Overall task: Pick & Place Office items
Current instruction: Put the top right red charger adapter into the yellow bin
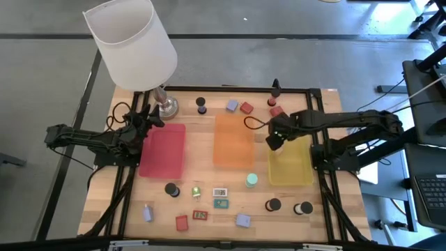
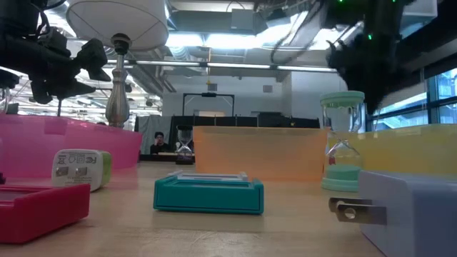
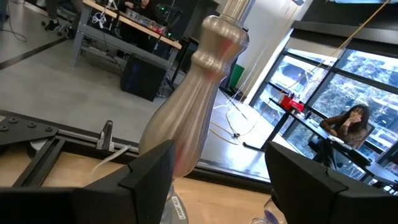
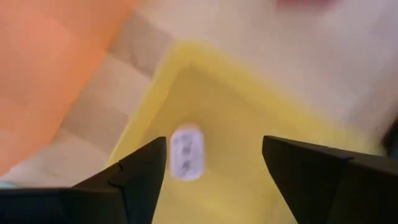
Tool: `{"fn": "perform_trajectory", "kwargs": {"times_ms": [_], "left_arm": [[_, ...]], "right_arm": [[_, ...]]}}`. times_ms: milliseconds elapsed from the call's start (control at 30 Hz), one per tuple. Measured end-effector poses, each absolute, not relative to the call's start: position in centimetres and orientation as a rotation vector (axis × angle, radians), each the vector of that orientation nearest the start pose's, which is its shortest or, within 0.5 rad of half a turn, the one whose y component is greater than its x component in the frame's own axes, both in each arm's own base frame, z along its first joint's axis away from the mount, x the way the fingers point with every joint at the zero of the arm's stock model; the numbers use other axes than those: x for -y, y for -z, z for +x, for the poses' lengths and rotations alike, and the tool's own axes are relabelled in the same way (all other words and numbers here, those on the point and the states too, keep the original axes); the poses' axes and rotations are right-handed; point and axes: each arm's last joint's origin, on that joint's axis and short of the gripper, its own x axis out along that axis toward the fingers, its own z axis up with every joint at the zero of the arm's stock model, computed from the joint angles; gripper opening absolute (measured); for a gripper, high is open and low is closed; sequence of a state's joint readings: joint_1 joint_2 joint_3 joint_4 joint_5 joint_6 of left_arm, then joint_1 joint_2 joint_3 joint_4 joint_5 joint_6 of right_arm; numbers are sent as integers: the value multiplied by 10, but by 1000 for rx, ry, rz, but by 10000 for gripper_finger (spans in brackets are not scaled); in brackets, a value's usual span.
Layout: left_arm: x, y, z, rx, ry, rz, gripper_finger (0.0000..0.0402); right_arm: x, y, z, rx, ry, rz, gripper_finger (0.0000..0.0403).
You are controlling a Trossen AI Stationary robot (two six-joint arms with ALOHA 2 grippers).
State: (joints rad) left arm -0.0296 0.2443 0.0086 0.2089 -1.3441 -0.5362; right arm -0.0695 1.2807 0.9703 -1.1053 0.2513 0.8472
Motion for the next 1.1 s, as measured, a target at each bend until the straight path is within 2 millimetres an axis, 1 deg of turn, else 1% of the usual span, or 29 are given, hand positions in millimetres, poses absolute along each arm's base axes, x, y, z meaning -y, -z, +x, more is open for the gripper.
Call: {"fn": "perform_trajectory", "kwargs": {"times_ms": [100, 167, 200, 300, 367, 467, 567, 633, 733, 833, 967, 1100], "left_arm": [[-26, -166, 91, 327, -1287, -435, 246], [-26, -166, 91, 329, -1294, -434, 246], [-26, -166, 91, 329, -1294, -434, 246], [-26, -166, 91, 329, -1294, -434, 246], [-26, -166, 91, 330, -1294, -435, 246], [-26, -166, 91, 337, -1292, -445, 246], [-26, -166, 91, 344, -1290, -454, 246], [-26, -166, 91, 345, -1289, -455, 246], [-26, -166, 91, 346, -1289, -457, 246], [-26, -166, 91, 347, -1287, -459, 246], [-26, -166, 91, 347, -1287, -459, 246], [-26, -166, 91, 347, -1288, -458, 246]], "right_arm": [[29, -263, 216, -1202, 703, 374, 268], [39, -271, 220, -1215, 634, 321, 267], [44, -273, 222, -1215, 628, 328, 266], [66, -273, 224, -1216, 690, 423, 266], [80, -269, 222, -1235, 722, 442, 266], [96, -264, 220, -1287, 710, 369, 266], [106, -260, 220, -1337, 669, 300, 273], [113, -255, 220, -1346, 707, 340, 285], [126, -247, 219, -1307, 881, 536, 304], [138, -237, 220, -1282, 992, 692, 324], [151, -224, 224, -1263, 1076, 715, 349], [164, -213, 230, -1229, 1100, 732, 369]]}}
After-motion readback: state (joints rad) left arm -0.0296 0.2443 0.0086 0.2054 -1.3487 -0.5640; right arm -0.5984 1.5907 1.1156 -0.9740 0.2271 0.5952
